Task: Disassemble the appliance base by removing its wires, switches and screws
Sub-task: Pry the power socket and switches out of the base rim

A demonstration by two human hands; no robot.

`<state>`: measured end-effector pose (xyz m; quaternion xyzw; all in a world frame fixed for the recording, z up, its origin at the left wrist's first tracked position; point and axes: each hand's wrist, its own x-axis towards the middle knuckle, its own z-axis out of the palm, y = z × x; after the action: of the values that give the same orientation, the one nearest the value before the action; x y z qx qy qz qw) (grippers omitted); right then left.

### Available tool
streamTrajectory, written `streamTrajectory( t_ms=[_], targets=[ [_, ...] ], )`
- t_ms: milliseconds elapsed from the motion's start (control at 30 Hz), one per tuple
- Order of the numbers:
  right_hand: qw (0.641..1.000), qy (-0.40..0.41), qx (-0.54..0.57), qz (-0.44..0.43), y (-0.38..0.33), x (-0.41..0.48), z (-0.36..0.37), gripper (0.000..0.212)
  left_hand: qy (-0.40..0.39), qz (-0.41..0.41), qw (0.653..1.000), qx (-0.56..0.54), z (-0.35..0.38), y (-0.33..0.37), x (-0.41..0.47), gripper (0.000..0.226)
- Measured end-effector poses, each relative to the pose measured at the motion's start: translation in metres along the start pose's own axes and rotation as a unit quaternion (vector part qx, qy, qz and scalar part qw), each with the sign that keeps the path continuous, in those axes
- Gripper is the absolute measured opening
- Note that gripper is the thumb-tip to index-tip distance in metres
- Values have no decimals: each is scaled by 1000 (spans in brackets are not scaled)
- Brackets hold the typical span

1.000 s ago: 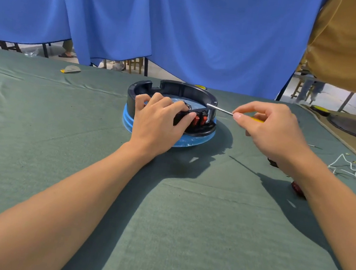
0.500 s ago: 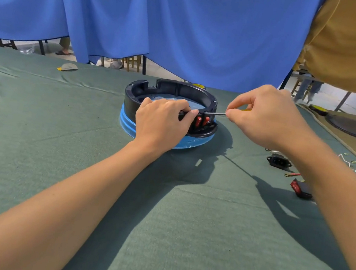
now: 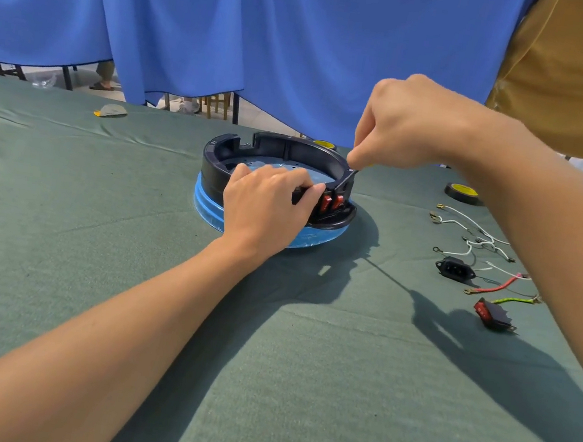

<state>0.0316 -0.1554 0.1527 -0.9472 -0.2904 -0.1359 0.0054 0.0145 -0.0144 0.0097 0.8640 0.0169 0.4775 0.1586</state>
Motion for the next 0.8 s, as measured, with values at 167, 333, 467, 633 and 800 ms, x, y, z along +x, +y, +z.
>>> streamTrajectory(
  t_ms=[167, 333, 467, 633, 800],
  targets=[
    [997, -68, -31, -1, -2, 24, -13, 26, -4, -5, 1000, -3, -1, 0, 1, 32],
    [984, -168, -49, 1, -7, 33, 1, 23, -8, 6, 1000, -7, -2, 0, -1, 30],
    [995, -96, -3, -13, -2, 22, 15, 22, 1, 9, 1000, 1, -2, -1, -1, 28],
    [998, -24, 49, 30, 27, -23, 40, 27, -23, 11, 1000, 18, -1, 0, -2, 30],
    [973, 33, 197, 112, 22, -63, 85, 32, -32, 4, 998, 44, 1, 6, -2, 31]
  ],
)
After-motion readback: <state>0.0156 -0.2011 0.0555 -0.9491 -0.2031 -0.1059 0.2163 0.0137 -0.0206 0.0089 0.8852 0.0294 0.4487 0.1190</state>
